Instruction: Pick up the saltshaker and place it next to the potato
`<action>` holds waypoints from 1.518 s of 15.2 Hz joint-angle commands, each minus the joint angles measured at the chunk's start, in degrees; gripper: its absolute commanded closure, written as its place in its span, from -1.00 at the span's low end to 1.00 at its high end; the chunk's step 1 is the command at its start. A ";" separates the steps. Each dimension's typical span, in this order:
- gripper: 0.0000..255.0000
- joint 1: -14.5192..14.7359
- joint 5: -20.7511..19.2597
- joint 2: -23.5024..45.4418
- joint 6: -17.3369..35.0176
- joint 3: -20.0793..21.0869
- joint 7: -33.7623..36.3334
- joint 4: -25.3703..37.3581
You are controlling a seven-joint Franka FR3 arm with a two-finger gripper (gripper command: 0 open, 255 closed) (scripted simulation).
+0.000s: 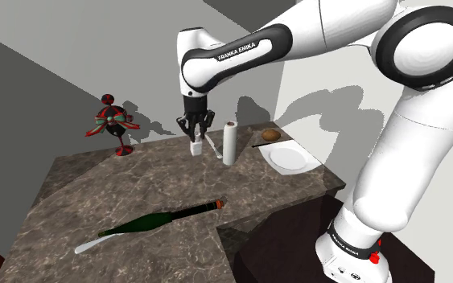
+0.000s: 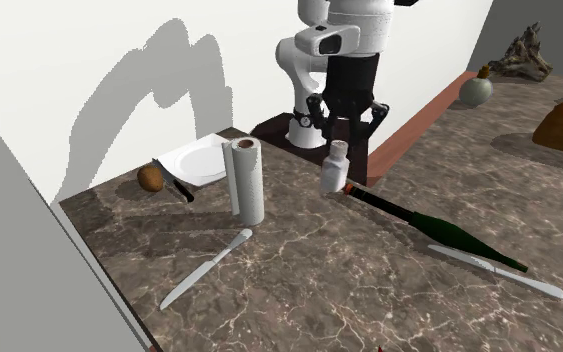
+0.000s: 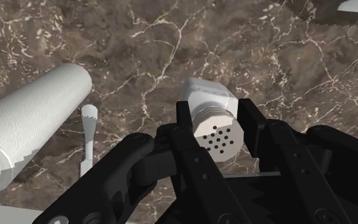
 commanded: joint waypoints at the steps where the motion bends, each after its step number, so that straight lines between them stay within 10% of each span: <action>1: 1.00 -0.02 0.12 -0.52 -1.50 -0.01 -0.09 0.97; 23: 1.00 -13.51 0.50 3.34 -3.69 -13.22 -26.92 6.98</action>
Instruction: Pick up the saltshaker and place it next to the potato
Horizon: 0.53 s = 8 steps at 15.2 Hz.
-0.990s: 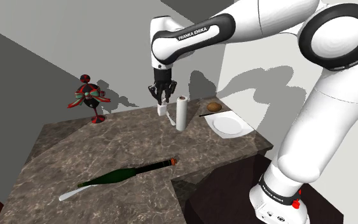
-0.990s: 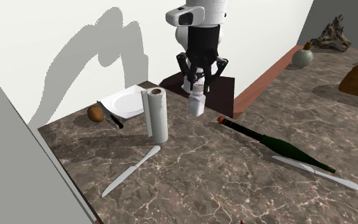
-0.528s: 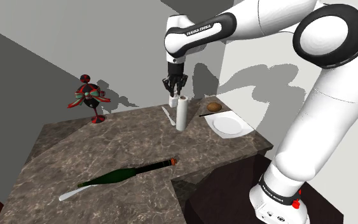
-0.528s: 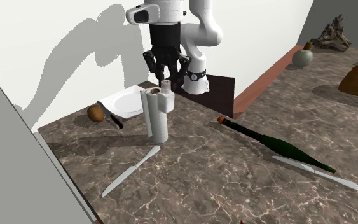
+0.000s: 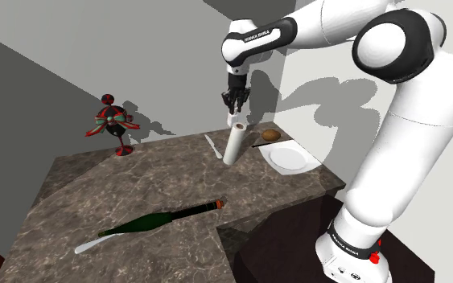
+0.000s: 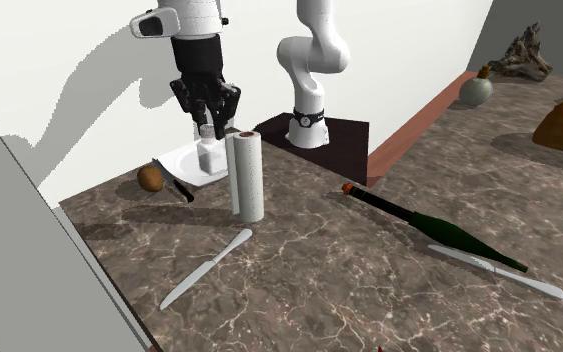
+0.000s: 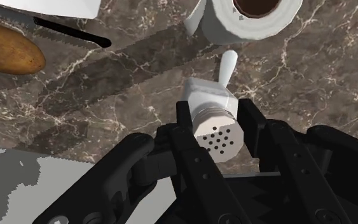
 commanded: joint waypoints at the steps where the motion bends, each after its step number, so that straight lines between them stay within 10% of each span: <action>1: 1.00 -1.56 0.17 1.36 -0.71 -1.34 -3.05 2.03; 8: 1.00 -6.53 1.26 8.09 -3.03 -4.86 -11.75 11.00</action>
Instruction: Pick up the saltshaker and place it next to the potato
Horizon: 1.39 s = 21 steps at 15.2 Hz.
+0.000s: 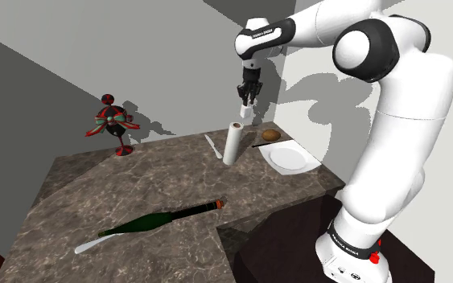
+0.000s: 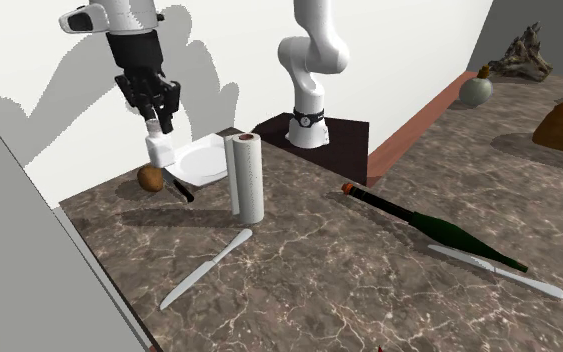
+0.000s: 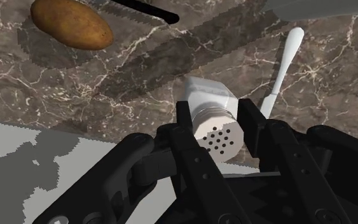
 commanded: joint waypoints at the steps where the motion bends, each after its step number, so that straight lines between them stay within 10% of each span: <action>1: 1.00 -1.45 0.44 2.60 -0.84 -0.88 -2.45 3.41; 7: 1.00 -6.84 2.34 12.02 -5.13 -3.14 -9.93 16.92; 21: 1.00 -6.77 2.70 13.79 4.82 -2.87 -10.24 8.72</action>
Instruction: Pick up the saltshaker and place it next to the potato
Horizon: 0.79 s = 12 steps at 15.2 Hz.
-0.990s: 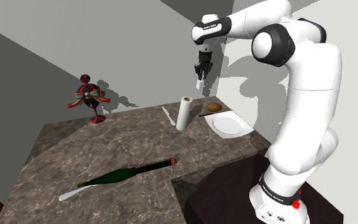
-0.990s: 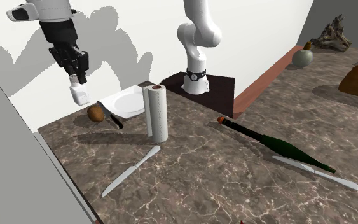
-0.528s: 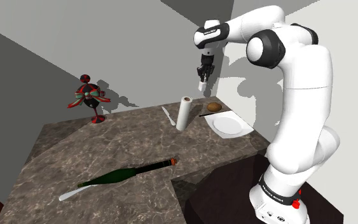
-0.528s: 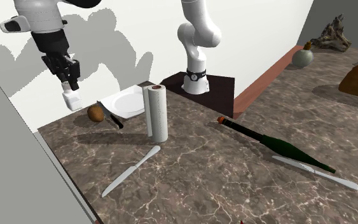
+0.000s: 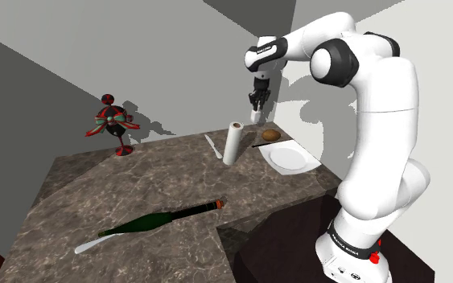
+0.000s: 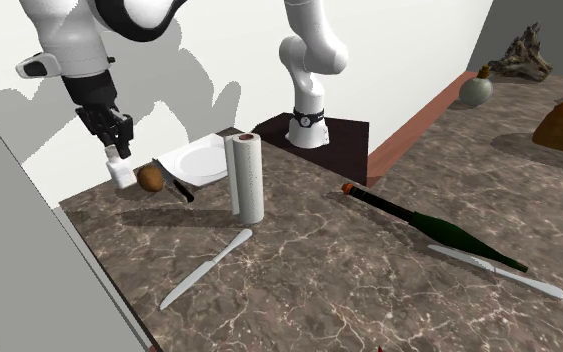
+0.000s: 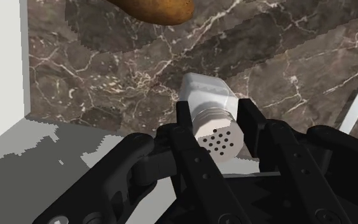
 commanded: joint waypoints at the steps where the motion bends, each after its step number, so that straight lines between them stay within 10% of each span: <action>1: 1.00 0.03 0.10 0.62 1.34 0.07 0.01 -0.69; 12: 1.00 -0.07 0.69 3.70 8.40 0.36 -0.38 -4.70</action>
